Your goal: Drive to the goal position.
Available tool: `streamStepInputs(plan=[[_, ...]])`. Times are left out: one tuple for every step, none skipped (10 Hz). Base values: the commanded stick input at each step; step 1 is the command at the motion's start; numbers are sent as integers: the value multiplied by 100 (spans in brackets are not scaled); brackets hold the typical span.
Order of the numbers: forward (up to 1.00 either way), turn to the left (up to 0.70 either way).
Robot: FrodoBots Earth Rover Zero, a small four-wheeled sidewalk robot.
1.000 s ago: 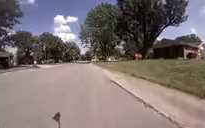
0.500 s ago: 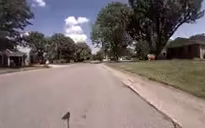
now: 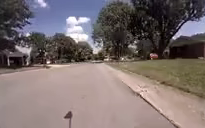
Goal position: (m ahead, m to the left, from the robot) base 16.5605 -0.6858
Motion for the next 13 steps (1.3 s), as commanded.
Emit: streamStepInputs(plan=[[100, 0], [100, 0], [100, 0], [100, 0], [100, 0], [100, 0], [100, 0], [100, 0], [100, 0], [100, 0], [100, -2], [100, -8], [100, -17]])
